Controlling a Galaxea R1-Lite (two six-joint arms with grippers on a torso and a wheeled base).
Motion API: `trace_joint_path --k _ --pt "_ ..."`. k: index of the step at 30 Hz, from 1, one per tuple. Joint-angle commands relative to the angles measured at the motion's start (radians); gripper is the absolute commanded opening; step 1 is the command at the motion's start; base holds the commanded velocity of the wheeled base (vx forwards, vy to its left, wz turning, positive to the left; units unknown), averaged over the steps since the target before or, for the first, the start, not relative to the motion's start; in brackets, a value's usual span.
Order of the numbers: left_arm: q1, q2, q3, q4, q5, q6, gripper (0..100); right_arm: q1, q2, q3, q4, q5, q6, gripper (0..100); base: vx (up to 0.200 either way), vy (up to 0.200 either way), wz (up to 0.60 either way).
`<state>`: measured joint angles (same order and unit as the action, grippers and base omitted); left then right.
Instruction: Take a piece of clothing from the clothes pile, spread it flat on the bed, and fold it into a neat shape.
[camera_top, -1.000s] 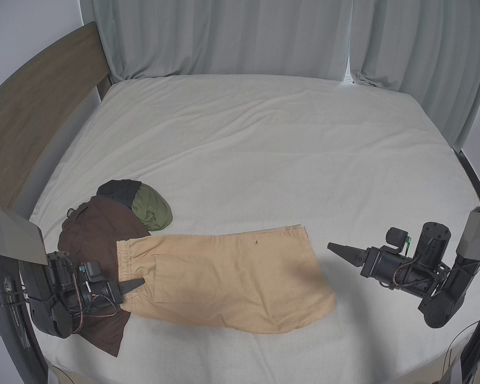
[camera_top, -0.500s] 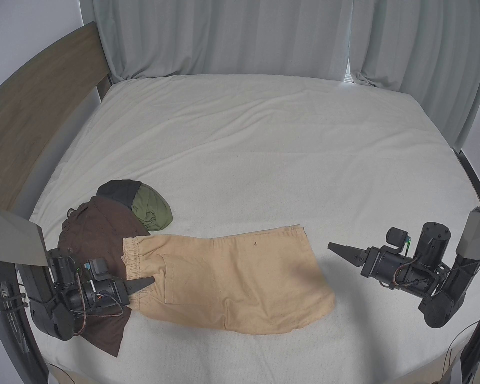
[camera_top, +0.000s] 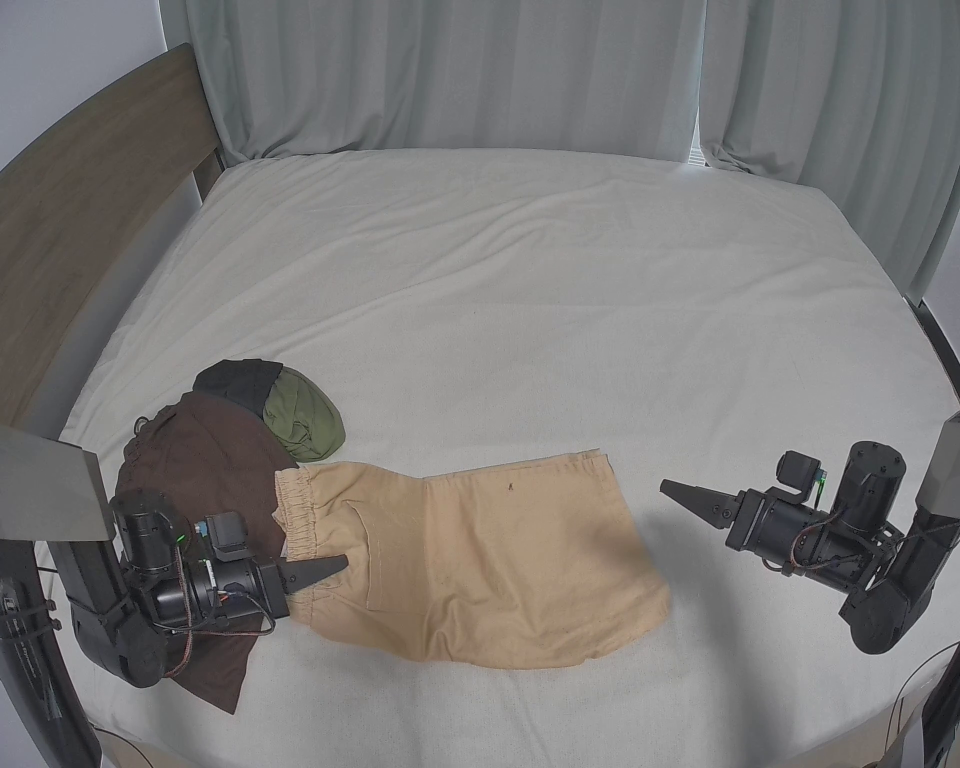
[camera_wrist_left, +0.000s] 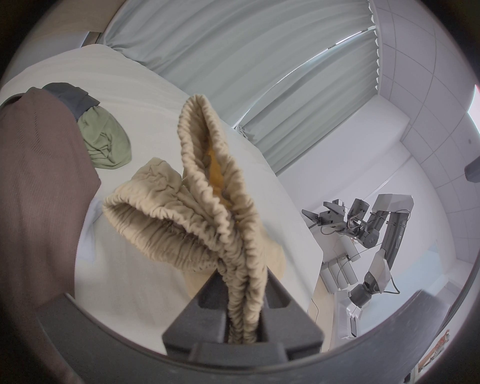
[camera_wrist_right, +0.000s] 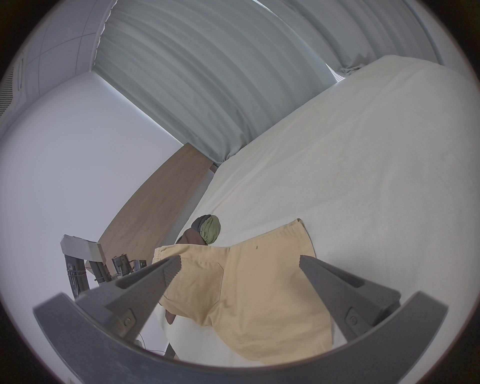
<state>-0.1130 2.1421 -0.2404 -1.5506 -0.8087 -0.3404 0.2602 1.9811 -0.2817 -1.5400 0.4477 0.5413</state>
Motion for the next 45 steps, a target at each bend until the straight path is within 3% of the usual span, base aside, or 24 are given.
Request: trace_joint_path --k 1,11,20,37,45 --pt "-0.024 -0.002 -0.01 0.0 0.0 0.0 0 -0.003 -0.002 -0.001 0.0 0.002 0.0 100 0.0 0.0 0.0" --pt "-0.09 0.002 -0.065 0.0 0.019 -0.035 0 -0.039 -0.021 -0.004 0.0 0.011 -0.001 100 0.0 0.0 0.0" --pt "-0.185 0.013 -0.148 0.0 0.149 -0.115 0 -0.068 -0.025 -0.01 0.0 0.026 -0.003 100 0.0 0.0 0.0" --pt "-0.295 0.045 -0.214 0.0 0.166 -0.192 0 -0.087 -0.047 -0.016 0.0 0.04 -0.003 100 0.0 0.0 0.0" --pt "-0.34 0.068 -0.252 0.0 0.155 -0.282 0 -0.108 -0.051 -0.025 0.0 0.048 -0.001 100 0.0 0.0 0.0"
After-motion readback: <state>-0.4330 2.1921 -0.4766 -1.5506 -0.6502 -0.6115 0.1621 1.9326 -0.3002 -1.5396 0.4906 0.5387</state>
